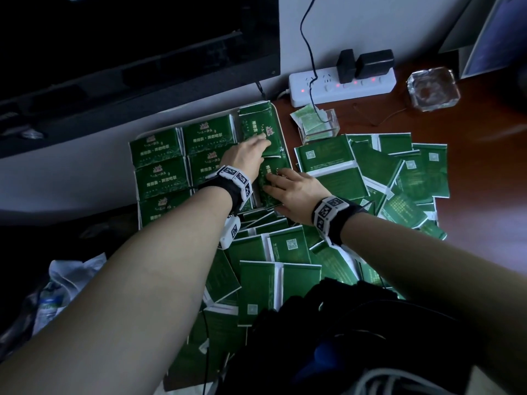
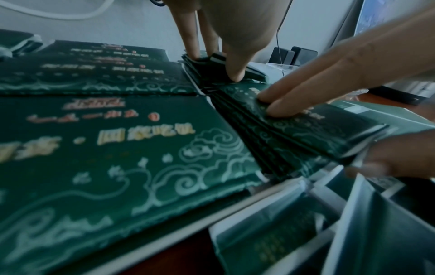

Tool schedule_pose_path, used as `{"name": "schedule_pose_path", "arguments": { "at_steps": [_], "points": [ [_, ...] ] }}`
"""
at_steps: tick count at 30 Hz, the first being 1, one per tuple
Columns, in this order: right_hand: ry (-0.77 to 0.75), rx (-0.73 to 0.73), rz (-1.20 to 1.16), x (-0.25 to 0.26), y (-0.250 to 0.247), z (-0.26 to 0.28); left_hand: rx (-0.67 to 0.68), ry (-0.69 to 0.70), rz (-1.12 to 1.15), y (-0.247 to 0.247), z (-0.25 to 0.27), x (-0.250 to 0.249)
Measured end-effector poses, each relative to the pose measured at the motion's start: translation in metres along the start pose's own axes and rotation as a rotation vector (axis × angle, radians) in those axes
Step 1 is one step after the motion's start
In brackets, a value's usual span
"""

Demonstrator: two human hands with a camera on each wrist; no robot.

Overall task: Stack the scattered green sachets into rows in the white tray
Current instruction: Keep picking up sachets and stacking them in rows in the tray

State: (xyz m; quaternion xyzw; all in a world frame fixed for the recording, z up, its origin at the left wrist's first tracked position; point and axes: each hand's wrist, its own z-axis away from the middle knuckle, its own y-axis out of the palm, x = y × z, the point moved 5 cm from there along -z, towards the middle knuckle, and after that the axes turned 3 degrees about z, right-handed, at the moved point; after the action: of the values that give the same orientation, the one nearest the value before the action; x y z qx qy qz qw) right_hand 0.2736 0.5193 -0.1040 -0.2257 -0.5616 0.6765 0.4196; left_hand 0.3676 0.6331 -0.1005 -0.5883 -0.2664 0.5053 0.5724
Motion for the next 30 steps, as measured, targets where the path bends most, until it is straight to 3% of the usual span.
{"name": "schedule_pose_path", "arguments": {
  "at_steps": [11,30],
  "points": [
    [-0.020,-0.136,-0.006,-0.001,0.002,-0.001,0.025,0.001,-0.028,-0.004,-0.009,0.001],
    [-0.024,-0.243,0.008,-0.001,0.005,-0.004,0.039,0.002,-0.062,0.000,-0.017,0.006]
  ]
}}
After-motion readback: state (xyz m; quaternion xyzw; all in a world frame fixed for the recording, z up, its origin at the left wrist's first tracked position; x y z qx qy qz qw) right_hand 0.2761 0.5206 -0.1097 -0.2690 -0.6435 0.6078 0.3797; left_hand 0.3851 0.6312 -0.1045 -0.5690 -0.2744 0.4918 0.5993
